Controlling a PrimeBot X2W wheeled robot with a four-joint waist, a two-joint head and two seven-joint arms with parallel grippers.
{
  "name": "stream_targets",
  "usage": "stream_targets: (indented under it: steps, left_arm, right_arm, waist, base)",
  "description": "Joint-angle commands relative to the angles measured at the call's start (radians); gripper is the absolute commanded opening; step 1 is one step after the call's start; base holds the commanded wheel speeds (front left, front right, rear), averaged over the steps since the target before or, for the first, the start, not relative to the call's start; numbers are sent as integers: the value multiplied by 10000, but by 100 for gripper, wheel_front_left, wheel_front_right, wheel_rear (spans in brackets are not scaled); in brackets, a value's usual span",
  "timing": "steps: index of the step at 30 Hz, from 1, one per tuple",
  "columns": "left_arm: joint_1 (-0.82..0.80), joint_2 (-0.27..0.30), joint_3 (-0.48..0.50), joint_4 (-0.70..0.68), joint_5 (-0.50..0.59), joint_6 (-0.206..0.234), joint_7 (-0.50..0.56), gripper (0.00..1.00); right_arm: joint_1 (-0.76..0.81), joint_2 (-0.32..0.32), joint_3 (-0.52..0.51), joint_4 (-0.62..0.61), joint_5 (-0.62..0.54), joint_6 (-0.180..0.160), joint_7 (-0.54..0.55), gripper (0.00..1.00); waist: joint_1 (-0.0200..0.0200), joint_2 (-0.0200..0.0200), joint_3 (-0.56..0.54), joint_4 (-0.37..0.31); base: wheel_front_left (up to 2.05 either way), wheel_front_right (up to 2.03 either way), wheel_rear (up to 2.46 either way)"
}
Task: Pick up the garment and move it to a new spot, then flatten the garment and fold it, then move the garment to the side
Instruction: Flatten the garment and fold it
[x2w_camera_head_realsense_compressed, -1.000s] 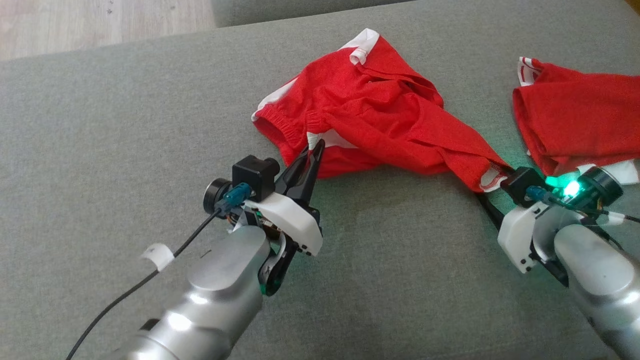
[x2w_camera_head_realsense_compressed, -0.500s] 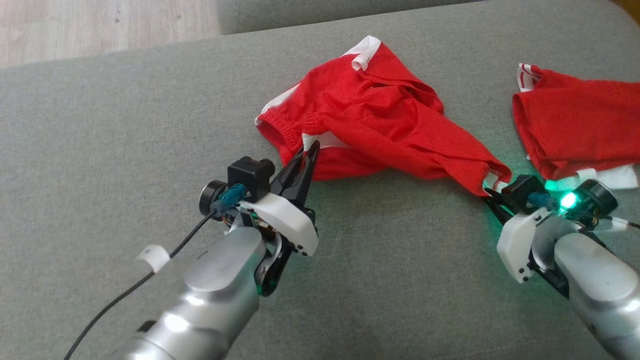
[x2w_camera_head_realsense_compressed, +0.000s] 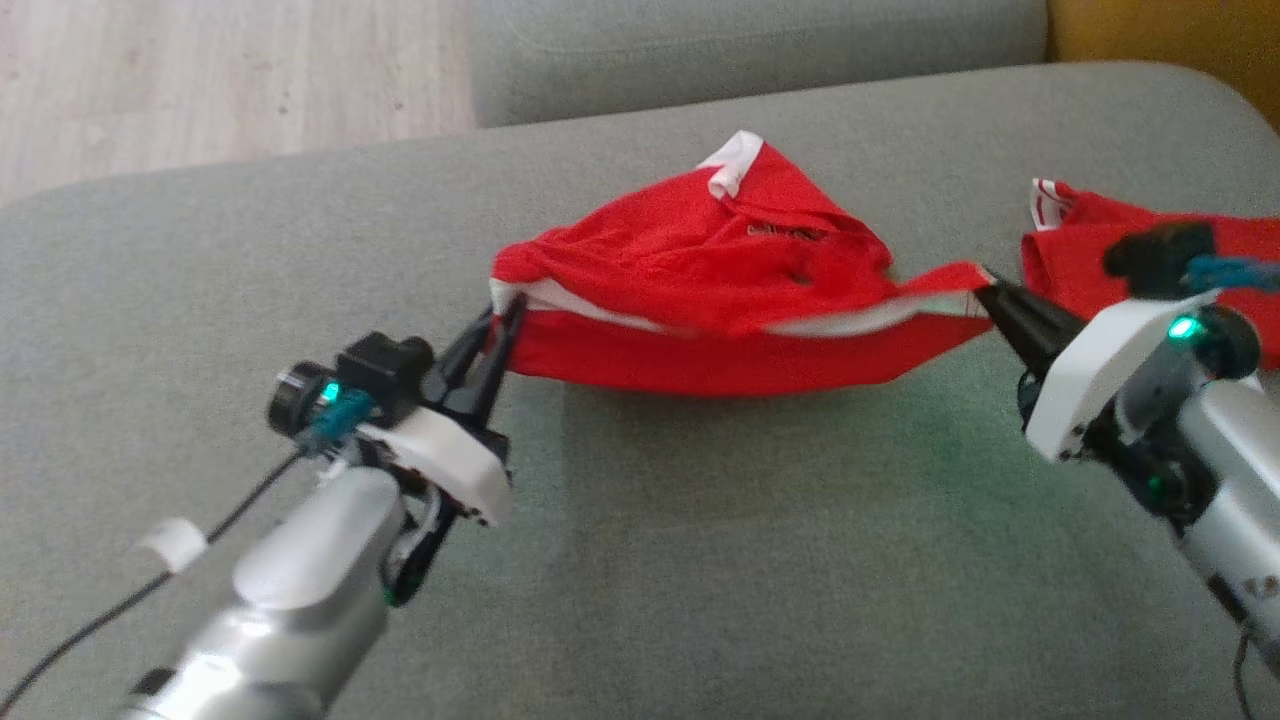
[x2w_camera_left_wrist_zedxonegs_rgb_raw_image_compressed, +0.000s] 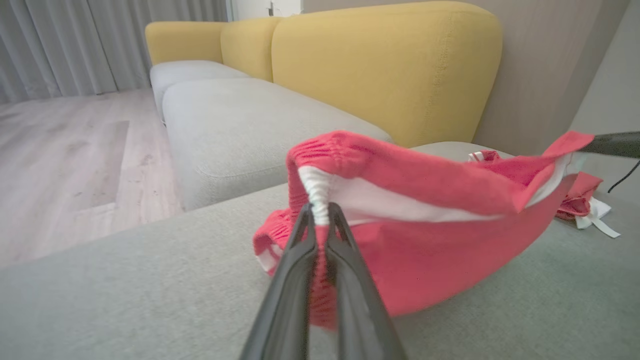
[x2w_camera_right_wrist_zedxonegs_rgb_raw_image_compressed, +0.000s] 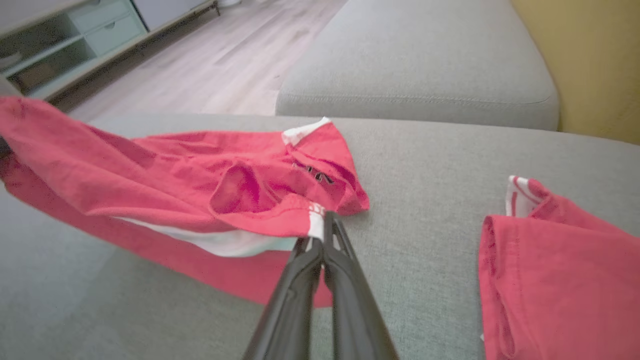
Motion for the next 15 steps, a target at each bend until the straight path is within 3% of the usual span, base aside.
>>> stream_targets:
  steps: [1, 8, 15]
  left_arm:
    - [-306, 524, 429, -435, 95, -44, -124, 0]
    - [-760, 1815, 729, -1736, 226, -6, 193, 0]
    - [-1258, 2708, 1177, -2994, 208, 199, 500, 0]
  right_arm:
    - [-49, -335, -191, -555, 423, -7, 154, 0]
    - [-390, -730, -927, -1672, 2039, -7, 822, 0]
    - [-695, -607, -1656, -2405, 3207, -7, 995, 0]
  waist:
    - [0, 0, -215, 169]
    - [0, 0, -794, 547]
    - [0, 0, -1272, 795]
  base:
    - [0, 0, 0]
    - [0, 0, 0]
    - [0, 0, 0]
